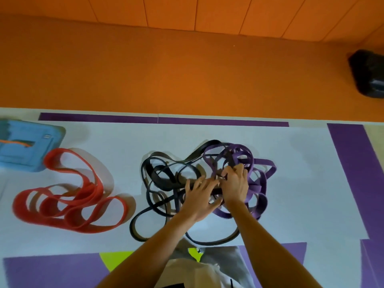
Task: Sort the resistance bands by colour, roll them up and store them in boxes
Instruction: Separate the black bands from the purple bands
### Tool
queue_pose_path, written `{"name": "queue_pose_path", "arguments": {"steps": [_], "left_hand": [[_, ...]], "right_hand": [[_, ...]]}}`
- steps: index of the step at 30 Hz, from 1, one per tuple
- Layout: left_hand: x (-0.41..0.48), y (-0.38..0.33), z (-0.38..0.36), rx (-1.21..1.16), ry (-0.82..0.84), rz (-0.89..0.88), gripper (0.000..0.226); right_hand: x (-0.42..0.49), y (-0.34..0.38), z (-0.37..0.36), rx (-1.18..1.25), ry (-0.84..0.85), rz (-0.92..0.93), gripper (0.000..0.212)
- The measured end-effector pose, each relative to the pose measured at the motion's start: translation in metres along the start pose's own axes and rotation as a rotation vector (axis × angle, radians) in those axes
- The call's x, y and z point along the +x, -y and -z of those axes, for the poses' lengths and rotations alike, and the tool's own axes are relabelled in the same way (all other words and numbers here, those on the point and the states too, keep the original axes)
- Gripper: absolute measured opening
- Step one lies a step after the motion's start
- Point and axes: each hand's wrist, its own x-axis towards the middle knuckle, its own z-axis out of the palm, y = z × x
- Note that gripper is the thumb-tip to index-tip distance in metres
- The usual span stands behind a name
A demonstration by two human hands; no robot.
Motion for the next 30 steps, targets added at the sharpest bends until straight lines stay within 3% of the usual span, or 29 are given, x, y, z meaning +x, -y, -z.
{"name": "queue_pose_path", "arguments": {"steps": [4, 8, 10, 12, 14, 16, 19, 21, 24, 27, 30], "left_hand": [[0.010, -0.001, -0.005, 0.084, 0.174, -0.006, 0.052], [0.021, -0.006, -0.005, 0.062, 0.175, 0.057, 0.044], [0.027, -0.007, -0.002, -0.066, 0.128, 0.119, 0.040], [0.032, -0.007, 0.006, -0.366, 0.094, 0.208, 0.043], [0.035, -0.010, 0.018, -0.799, 0.129, 0.322, 0.062], [0.041, -0.012, 0.025, -1.031, 0.176, 0.393, 0.078], [0.042, -0.013, 0.028, -1.038, 0.182, 0.463, 0.047], [0.041, -0.010, 0.024, -0.963, 0.190, 0.483, 0.039], [0.035, -0.010, 0.023, -0.857, 0.171, 0.503, 0.029], [0.025, -0.005, 0.027, -0.995, 0.050, 0.557, 0.025], [0.013, 0.007, 0.036, -1.119, -0.008, 0.547, 0.020]], "right_hand": [[0.000, -0.019, 0.005, 0.005, -0.034, -0.096, 0.012], [-0.005, -0.032, 0.012, 0.291, 0.051, -0.138, 0.015], [-0.013, -0.037, 0.018, 0.441, 0.007, -0.127, 0.017], [-0.023, -0.045, 0.023, 0.521, -0.024, -0.035, 0.021], [-0.035, -0.053, 0.023, 0.497, -0.026, 0.091, 0.025], [-0.046, -0.055, 0.021, 0.560, -0.004, 0.174, 0.034], [-0.059, -0.052, 0.015, 0.602, 0.119, 0.207, 0.047], [-0.063, -0.047, 0.014, 0.692, 0.266, 0.198, 0.047], [-0.066, -0.038, 0.007, 0.821, 0.300, 0.093, 0.030], [-0.059, -0.032, 0.000, 0.749, 0.203, -0.213, 0.012], [-0.047, -0.029, -0.004, 0.529, 0.434, -0.222, 0.017]]}}
